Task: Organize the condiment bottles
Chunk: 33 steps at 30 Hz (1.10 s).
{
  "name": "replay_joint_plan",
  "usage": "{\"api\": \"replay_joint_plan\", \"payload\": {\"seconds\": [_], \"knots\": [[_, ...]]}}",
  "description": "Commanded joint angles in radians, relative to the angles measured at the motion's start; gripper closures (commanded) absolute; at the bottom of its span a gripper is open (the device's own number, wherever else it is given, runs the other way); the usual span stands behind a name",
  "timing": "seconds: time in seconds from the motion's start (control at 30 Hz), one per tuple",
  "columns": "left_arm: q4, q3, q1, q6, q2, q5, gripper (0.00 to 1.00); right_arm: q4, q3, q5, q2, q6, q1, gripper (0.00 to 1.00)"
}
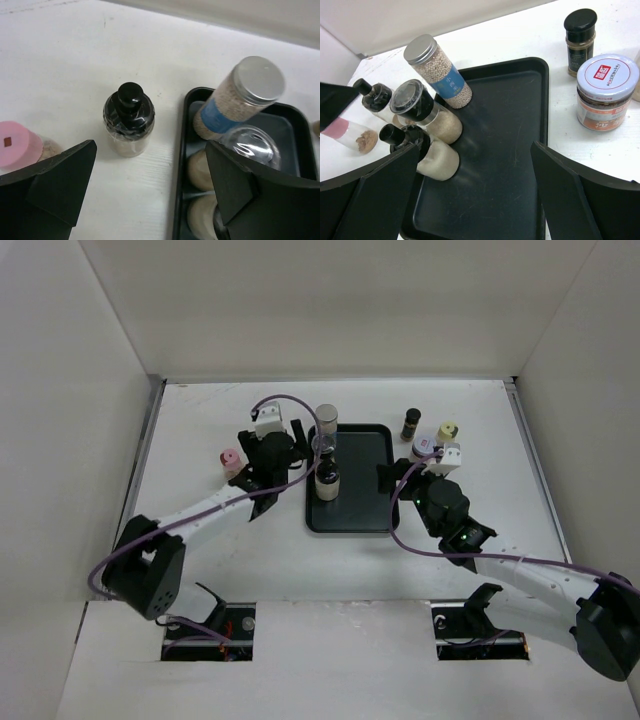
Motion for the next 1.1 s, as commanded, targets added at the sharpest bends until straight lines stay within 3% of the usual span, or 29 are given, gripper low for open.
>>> {"api": "replay_joint_plan", "payload": {"seconds": [0.0,0.17,0.5,0.73,0.87,1.07], "knots": [[-0.032,0.091,0.032,-0.003,0.092,0.063,0.08,0.051,0.027,-0.006,-0.009,0.009,-0.006,0.0],[-0.023,0.158,0.103,-0.006,0.198,0.06,0.09,0.051,0.027,-0.006,-0.001,0.009,-0.006,0.0],[-0.009,0.263,0.143,0.001,0.34,0.073,0.15,0.051,0.025,-0.003,-0.021,0.006,-0.001,0.0],[-0.009,0.257,0.138,0.0,0.367,0.078,0.41,0.06,0.002,0.0,-0.096,0.005,-0.001,0.0],[-0.007,0.218,0.143,-0.006,0.318,0.064,0.61,0.058,0.002,-0.006,-0.089,0.009,-0.006,0.0],[0.0,0.097,0.085,-0.008,0.116,-0.003,0.7,0.06,0.012,-0.006,-0.064,0.008,-0.001,0.0]]}}
